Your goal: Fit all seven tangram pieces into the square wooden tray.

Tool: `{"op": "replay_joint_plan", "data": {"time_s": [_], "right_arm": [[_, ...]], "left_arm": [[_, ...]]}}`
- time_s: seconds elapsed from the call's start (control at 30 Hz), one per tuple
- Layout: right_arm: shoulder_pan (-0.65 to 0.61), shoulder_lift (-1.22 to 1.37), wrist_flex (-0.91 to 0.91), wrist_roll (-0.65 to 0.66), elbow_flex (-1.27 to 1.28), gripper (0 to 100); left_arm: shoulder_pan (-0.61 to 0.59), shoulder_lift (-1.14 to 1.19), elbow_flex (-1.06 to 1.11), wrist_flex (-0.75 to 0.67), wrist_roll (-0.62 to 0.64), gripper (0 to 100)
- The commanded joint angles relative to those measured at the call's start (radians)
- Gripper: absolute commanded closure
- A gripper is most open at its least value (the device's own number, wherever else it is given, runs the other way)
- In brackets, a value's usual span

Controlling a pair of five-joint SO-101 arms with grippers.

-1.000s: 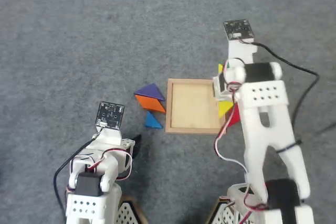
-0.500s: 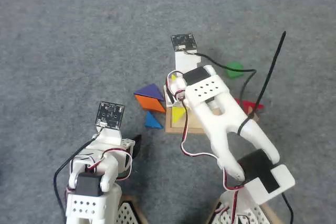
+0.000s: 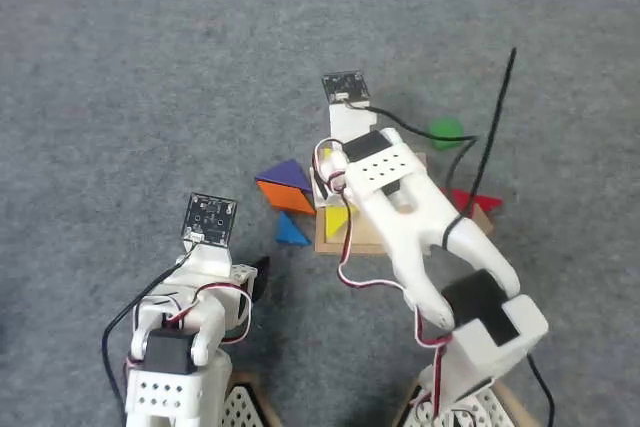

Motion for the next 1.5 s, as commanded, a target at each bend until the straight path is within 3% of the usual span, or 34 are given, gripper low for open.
{"op": "replay_joint_plan", "data": {"time_s": [0.0, 0.2, 0.8, 1.47], "right_arm": [[-0.018, -0.005, -0.025, 0.043, -0.012, 84.6], [-0.019, -0.002, -0.022, 0.044, -0.012, 72.7], [-0.077, 0.005, -0.045, 0.002, -0.008, 72.5], [-0.008, 0.185, -0.051, 0.0, -0.13, 72.8]], "left_arm": [[-0.002, -0.021, -0.013, 0.003, 0.009, 77], [-0.002, -0.021, -0.013, 0.003, 0.009, 77], [-0.002, -0.021, -0.013, 0.003, 0.009, 77], [-0.002, -0.021, -0.013, 0.003, 0.009, 77]]}}
